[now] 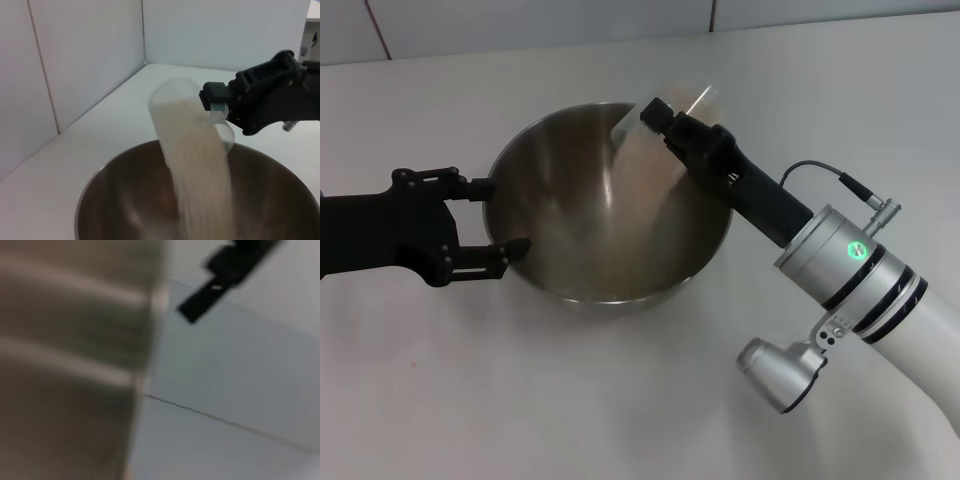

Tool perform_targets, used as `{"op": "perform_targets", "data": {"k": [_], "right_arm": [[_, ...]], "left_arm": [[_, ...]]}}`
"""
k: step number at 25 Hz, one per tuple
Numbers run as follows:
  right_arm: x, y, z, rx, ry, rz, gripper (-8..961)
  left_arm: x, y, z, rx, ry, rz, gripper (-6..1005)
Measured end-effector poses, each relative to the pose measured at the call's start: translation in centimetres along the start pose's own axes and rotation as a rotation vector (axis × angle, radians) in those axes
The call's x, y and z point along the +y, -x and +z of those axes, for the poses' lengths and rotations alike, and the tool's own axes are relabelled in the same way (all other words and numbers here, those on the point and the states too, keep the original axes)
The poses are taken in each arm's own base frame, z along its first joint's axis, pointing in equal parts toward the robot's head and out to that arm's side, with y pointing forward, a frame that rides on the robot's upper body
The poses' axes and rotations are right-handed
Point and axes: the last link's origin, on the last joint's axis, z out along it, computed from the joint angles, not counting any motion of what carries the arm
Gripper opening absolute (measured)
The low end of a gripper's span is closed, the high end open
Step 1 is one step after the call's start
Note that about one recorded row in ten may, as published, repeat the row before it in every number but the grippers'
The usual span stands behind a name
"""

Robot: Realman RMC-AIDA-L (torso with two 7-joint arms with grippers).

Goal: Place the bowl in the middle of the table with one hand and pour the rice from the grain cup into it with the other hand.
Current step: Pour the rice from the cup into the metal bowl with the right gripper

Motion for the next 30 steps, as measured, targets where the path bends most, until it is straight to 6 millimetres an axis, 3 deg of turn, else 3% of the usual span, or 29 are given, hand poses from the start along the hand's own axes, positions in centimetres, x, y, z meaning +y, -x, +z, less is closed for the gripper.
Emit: {"op": "perform_targets", "data": {"k": [14,21,24,27,30], "right_arm": [[0.6,1.8,0.2,-0.118,0.017,-0.575,13],[0.6,1.7,0.4,-0.134,0.008,-0.659,11],[-0.3,1.8,1.0,-0.035,0.014,-0.472,11],[-2.3,1.7,2.1,0.15,-0.013,-0.035,12],[-3.1,1.0,2.3,0.276,-0.055,0.343,12]], "left_arm": [[-0.1,-0.3,0.2,0.001,0.007,0.01,778],[-0.1,-0.2,0.6,-0.003,0.02,0.001,778],[-0.1,-0.2,0.6,-0.003,0.02,0.001,778],[-0.1,-0.2,0.7,0.0,0.024,0.005,778],[-0.1,-0.2,0.6,0.001,0.022,0.007,778]]}}
